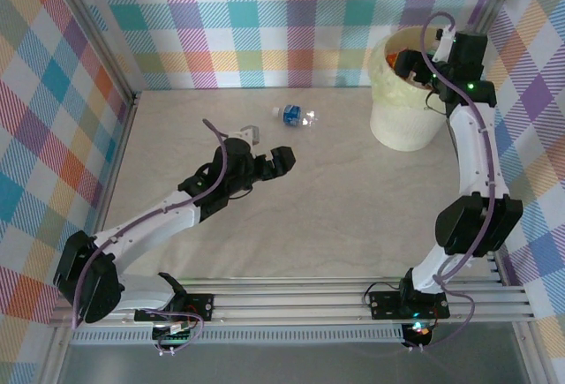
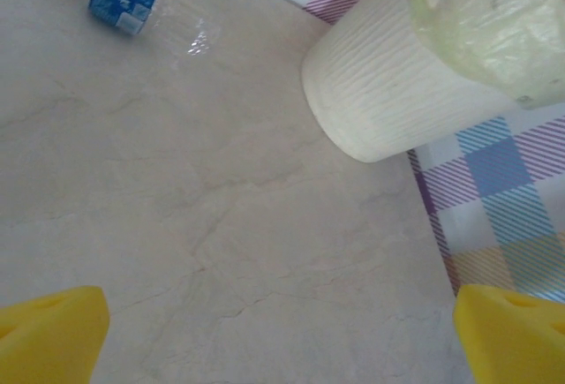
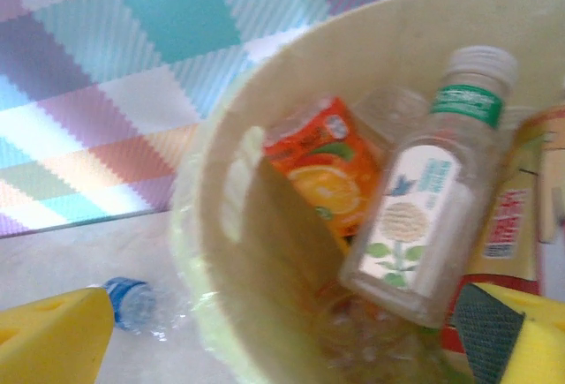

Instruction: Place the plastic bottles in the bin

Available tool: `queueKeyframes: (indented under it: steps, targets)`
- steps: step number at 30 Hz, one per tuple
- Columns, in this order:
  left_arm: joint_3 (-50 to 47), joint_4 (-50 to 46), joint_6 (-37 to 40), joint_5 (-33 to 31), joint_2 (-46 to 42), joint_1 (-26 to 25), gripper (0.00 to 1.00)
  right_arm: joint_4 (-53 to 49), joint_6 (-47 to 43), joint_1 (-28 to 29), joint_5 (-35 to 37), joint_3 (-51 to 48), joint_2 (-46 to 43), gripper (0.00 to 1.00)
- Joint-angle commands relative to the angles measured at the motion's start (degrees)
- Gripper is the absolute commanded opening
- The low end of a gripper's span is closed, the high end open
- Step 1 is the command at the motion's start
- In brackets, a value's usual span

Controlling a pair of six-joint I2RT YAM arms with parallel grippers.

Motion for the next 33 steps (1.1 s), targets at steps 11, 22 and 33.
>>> queueKeyframes:
  steps: [11, 22, 33]
  targets:
    - [17.44, -14.98, 6.32, -12.33, 15.13, 3.11, 1.00, 18.40, -3.00, 15.77, -11.11, -22.19, -12.40, 1.00]
    - [52.71, -19.19, 25.09, -3.72, 46.82, 11.06, 1.00, 26.20, 6.52, 21.14, -6.48, -35.45, -16.78, 1.00]
    - [78.25, -16.28, 28.68, 9.38, 69.32, 16.21, 1.00, 22.17, 5.37, 21.14, -3.25, -37.20, -17.28, 1.00]
